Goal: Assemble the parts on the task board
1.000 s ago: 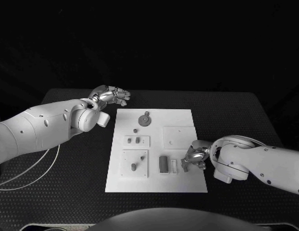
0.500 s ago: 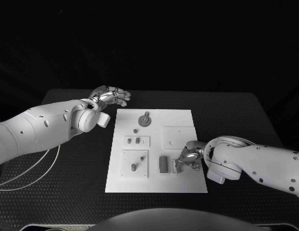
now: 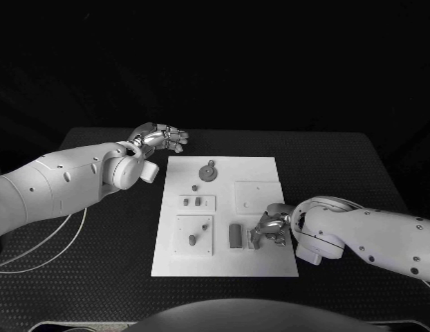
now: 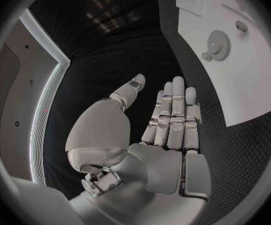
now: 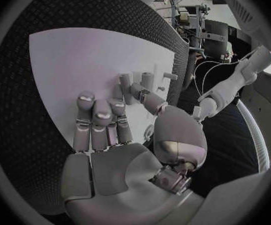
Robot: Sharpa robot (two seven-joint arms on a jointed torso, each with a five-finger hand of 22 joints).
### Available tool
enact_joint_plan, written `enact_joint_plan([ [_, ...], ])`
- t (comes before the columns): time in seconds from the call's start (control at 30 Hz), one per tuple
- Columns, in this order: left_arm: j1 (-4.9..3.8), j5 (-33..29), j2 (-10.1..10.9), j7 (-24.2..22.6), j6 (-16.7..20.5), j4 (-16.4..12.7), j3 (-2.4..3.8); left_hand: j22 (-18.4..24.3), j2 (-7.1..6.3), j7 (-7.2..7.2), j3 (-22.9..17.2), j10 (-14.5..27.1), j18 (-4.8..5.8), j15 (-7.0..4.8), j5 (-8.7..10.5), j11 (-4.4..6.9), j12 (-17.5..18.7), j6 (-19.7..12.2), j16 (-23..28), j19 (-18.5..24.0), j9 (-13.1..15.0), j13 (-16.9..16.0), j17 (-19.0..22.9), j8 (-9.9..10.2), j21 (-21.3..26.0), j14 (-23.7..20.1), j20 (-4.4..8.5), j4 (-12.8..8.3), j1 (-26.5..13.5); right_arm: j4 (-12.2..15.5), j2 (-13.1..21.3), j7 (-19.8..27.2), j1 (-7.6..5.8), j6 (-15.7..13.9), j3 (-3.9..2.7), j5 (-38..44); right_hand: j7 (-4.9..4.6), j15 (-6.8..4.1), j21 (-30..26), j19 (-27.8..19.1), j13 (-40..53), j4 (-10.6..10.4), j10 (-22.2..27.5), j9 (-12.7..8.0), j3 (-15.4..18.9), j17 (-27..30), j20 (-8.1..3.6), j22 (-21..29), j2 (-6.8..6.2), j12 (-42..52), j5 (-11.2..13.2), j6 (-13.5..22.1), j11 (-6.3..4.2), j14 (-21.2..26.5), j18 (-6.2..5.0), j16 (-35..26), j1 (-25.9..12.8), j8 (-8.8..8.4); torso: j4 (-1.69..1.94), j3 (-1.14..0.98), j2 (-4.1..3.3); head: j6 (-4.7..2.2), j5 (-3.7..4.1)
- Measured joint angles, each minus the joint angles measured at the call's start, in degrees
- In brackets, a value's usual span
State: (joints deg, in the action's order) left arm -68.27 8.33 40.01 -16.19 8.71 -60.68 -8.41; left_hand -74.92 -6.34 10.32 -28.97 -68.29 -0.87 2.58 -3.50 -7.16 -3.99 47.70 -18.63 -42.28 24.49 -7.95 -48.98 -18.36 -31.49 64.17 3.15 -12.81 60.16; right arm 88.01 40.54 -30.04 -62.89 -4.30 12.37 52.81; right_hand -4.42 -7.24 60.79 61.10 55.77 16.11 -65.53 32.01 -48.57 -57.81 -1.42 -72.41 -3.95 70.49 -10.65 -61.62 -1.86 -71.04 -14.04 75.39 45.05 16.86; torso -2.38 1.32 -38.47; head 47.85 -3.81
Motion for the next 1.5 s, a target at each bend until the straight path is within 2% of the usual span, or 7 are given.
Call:
enact_joint_plan([
  [0.2,0.00,0.00,0.00,0.01,-0.01,0.00,0.00,0.00,0.00,0.00,0.15,0.00,0.00,0.00,0.00,0.00,0.00,0.00,0.00,0.00,0.00,0.00,-0.01,0.00,0.00,0.00,0.00,0.15,0.00,-0.08,-0.12,-0.06,0.02,0.01,-0.01,-0.03,0.02,0.09,0.00,0.09,0.12,-0.41,0.00,-0.03,1.15,-0.08,0.09,0.08,-0.68,0.00,0.00,-0.02,0.00,-0.09,-0.02,0.00,-1.15,0.02,0.01,0.00,0.00,0.02,0.01],
  [0.43,0.00,0.00,0.00,0.02,-0.03,0.00,0.00,0.01,0.22,0.00,0.15,0.00,0.00,0.00,0.00,0.00,0.00,0.00,0.00,0.00,0.00,0.00,-0.05,0.00,0.00,0.00,0.00,0.15,-0.22,-0.30,-0.32,-0.06,0.03,0.00,0.01,-0.03,0.11,0.11,0.00,0.09,0.20,-1.10,0.00,-0.20,2.33,-0.14,0.09,0.21,-1.42,0.00,1.14,-0.07,0.00,-0.11,-0.03,0.00,-2.46,0.10,0.02,-0.01,0.00,-0.05,-0.09],
  [1.0,0.00,0.00,0.01,0.04,-0.09,0.01,0.00,0.01,0.23,0.00,0.00,0.00,0.00,0.00,0.00,0.00,0.00,0.00,0.00,0.00,-0.05,-0.01,-0.04,-0.24,0.00,0.00,0.00,0.31,-0.22,-0.59,-1.19,-0.01,0.03,0.15,0.04,0.06,0.14,0.01,-0.01,0.09,0.26,-1.10,0.00,-0.33,2.64,-0.19,0.10,0.23,-1.17,-0.01,1.33,-0.07,0.01,0.05,-0.04,0.00,-2.82,-0.46,0.02,-0.01,0.00,0.19,-0.58],
  [1.5,0.00,0.00,0.04,0.07,-0.12,-0.01,0.00,-0.03,0.23,0.00,-0.01,0.00,0.00,0.00,0.00,0.00,0.00,0.00,0.00,0.00,-0.05,-0.01,-0.08,-0.24,0.23,0.00,0.00,0.31,-0.22,-0.61,-1.11,0.82,0.22,0.23,0.03,1.03,0.15,0.08,0.22,0.10,0.49,-0.38,0.01,-0.31,5.08,-0.31,0.10,0.38,-2.48,-0.01,0.88,-0.07,0.02,0.11,-0.04,-0.22,-3.75,-0.43,-0.02,-0.03,-0.01,0.35,-0.94],
])
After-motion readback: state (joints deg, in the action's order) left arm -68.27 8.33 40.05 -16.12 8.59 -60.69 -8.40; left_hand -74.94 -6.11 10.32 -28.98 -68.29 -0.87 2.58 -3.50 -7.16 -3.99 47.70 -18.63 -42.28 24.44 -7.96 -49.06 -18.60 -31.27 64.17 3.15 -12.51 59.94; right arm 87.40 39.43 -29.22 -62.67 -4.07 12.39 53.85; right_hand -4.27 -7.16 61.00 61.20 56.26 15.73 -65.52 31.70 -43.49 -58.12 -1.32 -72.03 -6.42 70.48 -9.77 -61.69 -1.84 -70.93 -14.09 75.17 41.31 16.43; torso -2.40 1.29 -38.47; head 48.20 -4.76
